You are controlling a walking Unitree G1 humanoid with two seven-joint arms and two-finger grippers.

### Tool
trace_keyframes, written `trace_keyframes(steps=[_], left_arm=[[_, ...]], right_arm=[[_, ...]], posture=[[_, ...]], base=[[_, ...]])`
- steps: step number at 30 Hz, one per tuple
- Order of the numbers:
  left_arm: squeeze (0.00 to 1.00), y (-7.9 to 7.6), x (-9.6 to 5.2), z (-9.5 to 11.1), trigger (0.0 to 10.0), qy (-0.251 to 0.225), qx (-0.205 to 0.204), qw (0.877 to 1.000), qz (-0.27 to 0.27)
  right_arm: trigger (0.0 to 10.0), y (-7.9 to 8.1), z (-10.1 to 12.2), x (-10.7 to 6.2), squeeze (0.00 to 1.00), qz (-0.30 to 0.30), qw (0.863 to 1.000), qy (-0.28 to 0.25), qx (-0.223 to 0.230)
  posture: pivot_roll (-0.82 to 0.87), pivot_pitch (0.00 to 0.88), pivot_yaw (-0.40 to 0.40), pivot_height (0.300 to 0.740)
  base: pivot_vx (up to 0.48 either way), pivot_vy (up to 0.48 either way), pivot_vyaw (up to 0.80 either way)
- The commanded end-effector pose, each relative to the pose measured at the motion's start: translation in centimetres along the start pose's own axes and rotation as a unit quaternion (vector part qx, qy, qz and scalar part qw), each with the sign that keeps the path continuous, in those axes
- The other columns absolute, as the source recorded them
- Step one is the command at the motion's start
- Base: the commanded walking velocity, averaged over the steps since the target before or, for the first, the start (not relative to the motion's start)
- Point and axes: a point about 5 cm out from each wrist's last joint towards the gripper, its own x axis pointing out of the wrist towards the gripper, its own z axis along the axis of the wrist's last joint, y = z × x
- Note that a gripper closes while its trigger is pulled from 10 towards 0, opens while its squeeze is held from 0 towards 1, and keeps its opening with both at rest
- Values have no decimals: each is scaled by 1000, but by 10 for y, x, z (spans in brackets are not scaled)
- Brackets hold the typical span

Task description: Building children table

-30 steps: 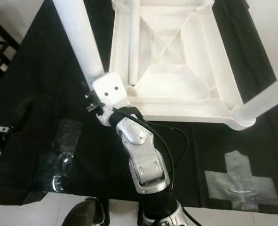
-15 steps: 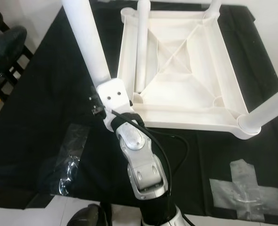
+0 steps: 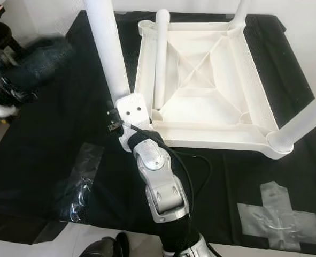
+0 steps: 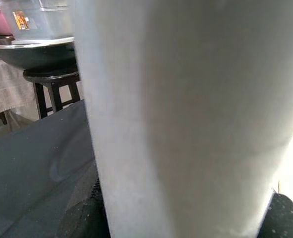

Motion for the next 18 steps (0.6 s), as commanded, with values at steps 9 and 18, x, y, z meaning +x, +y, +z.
trace_keyframes(steps=[9,18], left_arm=[[1000,15,10,-1,10000,62,64,996,21],[0,25,51,4,10000,62,155,986,18]], right_arm=[[10000,22,-41,0,0,17,993,103,54],[10000,31,-43,2,0,43,992,99,60]], posture=[[5,218,77,740],[2,207,77,740]], base=[[0,0,0],[0,0,0]])
